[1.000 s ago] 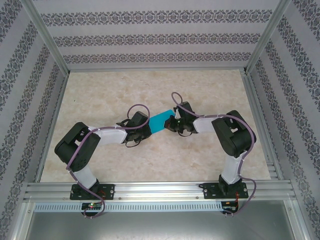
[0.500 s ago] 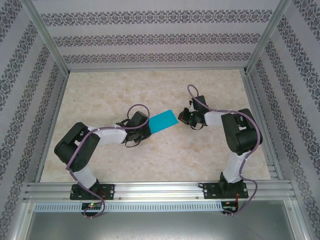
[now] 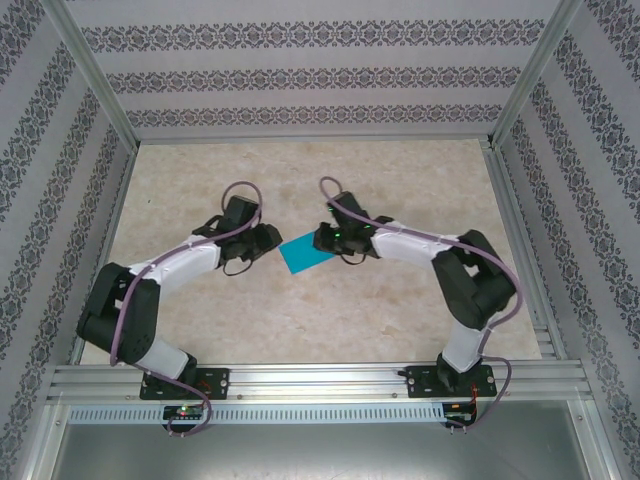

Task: Fold a paper plane with a square sheet of paper (pick it up from the middle)
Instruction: Rotate the paper at the center of the table.

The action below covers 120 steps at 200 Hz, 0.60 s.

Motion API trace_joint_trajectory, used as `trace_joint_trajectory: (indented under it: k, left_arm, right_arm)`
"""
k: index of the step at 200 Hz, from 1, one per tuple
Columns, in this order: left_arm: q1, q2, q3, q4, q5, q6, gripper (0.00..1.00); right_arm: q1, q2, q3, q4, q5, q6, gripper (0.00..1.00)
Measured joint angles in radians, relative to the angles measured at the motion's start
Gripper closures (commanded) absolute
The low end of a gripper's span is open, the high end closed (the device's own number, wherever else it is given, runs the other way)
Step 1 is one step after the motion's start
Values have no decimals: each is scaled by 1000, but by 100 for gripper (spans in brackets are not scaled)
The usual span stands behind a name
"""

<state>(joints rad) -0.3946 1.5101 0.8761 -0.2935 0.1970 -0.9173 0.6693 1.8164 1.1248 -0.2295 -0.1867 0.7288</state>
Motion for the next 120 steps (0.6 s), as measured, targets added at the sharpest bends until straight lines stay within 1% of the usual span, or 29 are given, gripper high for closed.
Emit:
trace_joint_trajectory:
  k: [21,41,87,120]
  left_arm:
    - [80,-21,0,-45,4,37,55]
    - [120,-37,-3,-82,4,65,54]
    - [139,-50,-19,-114,19,105,52]
    - [139,-44,-21,-121,33,121,51]
  right_arm:
    - [80,126,136,-28,10,4,84]
    - [119,209,222,-62,11,6,84]
    - [127,323,378,-164,34,5,85]
    - [127,351,407,-230,37,-4,85]
